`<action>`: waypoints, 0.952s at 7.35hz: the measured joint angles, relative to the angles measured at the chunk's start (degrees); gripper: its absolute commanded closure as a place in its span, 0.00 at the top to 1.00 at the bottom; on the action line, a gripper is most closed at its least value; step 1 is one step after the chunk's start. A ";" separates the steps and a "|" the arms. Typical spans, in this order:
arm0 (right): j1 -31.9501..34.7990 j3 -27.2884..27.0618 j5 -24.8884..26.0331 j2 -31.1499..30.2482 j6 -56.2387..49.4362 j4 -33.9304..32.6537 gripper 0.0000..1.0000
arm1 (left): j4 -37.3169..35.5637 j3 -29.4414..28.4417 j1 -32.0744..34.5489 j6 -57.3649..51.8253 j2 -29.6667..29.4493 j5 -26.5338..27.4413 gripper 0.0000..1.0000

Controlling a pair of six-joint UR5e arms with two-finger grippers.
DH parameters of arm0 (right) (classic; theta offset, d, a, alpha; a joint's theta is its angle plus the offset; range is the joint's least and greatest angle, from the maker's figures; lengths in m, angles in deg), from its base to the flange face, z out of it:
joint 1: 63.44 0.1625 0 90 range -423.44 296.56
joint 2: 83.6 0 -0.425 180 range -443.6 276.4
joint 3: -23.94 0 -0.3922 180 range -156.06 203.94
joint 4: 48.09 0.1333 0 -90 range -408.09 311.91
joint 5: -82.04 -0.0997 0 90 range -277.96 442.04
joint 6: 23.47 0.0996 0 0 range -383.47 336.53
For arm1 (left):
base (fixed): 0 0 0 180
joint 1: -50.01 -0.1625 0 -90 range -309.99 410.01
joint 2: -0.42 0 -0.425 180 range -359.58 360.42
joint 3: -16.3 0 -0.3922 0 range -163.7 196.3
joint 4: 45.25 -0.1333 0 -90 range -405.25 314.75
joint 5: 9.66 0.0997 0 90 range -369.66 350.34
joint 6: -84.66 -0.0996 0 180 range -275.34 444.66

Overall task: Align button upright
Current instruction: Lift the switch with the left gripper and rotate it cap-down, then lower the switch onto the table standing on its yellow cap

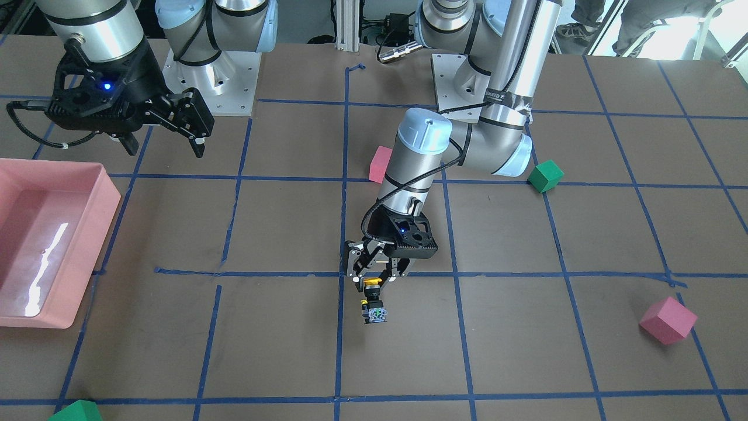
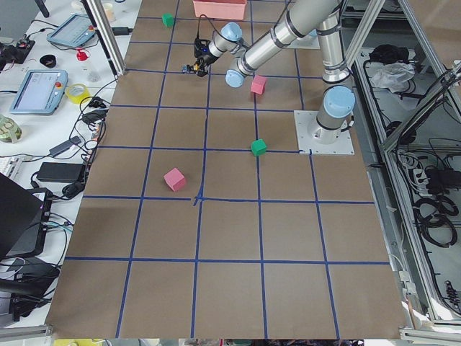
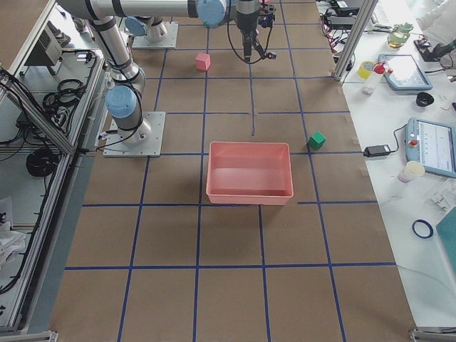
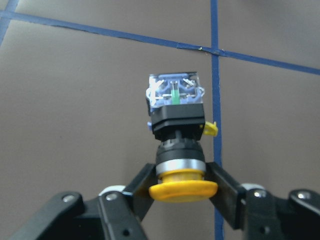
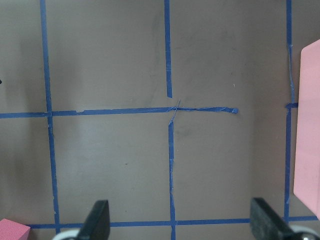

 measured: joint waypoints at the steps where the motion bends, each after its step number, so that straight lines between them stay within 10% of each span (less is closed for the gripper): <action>1: 0.00 0.00 0.00 0.00 0.00 0.00 1.00 | 6.80 -2.47 -0.59 7.73 1.09 -5.76 0.00; 7: 0.00 0.00 0.00 0.00 0.00 0.00 1.00 | 42.67 -14.67 -4.62 45.06 0.17 -32.62 0.00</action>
